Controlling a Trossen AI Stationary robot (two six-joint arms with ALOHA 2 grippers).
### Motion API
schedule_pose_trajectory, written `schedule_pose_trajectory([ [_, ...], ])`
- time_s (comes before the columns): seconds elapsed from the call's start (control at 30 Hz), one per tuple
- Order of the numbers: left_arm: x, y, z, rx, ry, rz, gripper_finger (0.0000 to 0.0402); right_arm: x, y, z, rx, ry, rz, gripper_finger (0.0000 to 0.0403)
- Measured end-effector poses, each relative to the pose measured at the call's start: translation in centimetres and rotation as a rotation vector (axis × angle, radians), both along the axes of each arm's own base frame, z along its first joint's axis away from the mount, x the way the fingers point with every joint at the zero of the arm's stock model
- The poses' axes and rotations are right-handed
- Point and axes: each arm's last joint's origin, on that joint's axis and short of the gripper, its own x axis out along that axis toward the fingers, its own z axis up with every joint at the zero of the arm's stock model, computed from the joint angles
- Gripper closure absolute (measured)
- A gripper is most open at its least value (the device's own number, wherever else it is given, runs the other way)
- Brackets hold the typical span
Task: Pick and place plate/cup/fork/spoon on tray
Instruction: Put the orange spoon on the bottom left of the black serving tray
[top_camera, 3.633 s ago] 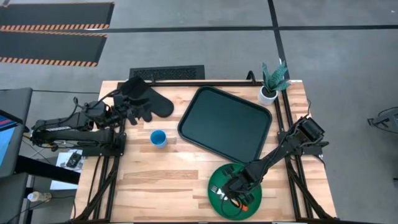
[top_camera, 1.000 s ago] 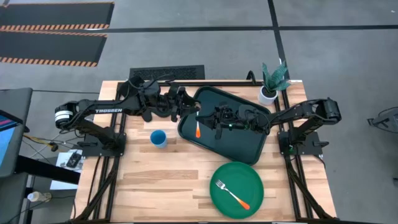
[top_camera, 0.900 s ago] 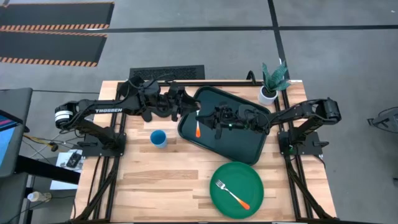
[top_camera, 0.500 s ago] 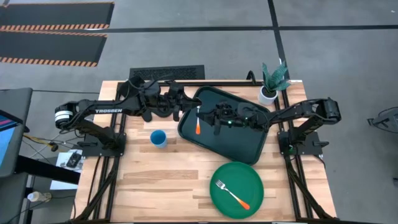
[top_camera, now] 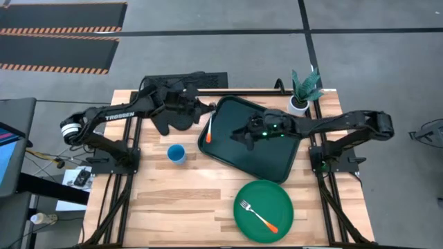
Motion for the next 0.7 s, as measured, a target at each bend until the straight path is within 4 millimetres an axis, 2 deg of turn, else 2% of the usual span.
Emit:
schedule_pose_trajectory([
  [0.07, 0.3, 0.7, -1.0, -0.013, 0.027, -0.005, 0.0401, -1.1, 0.1, 0.5, 0.004, 0.048, -0.010, 0.0173],
  [0.23, 2.3, 1.8, -5.4, -0.118, 0.106, -0.071, 0.0401, -3.2, 0.8, 1.9, -0.010, 0.064, -0.033, 0.0174],
  [0.37, 3.3, 2.7, -8.9, -0.184, 0.188, -0.051, 0.0401, -4.3, 1.4, 3.0, -0.029, 0.037, -0.056, 0.0184],
  [0.47, 4.0, 3.2, -10.9, -0.226, 0.221, -0.048, 0.0401, -4.7, 1.8, 3.4, -0.055, 0.020, -0.073, 0.0192],
  [0.57, 5.0, 3.9, -12.0, -0.233, 0.247, -0.055, 0.0401, -4.8, 1.9, 3.6, -0.063, 0.010, -0.080, 0.0197],
  [0.7, 7.1, 5.1, -12.0, -0.197, 0.263, -0.080, 0.0401, -4.7, 2.1, 3.5, -0.060, 0.015, -0.073, 0.0202],
])
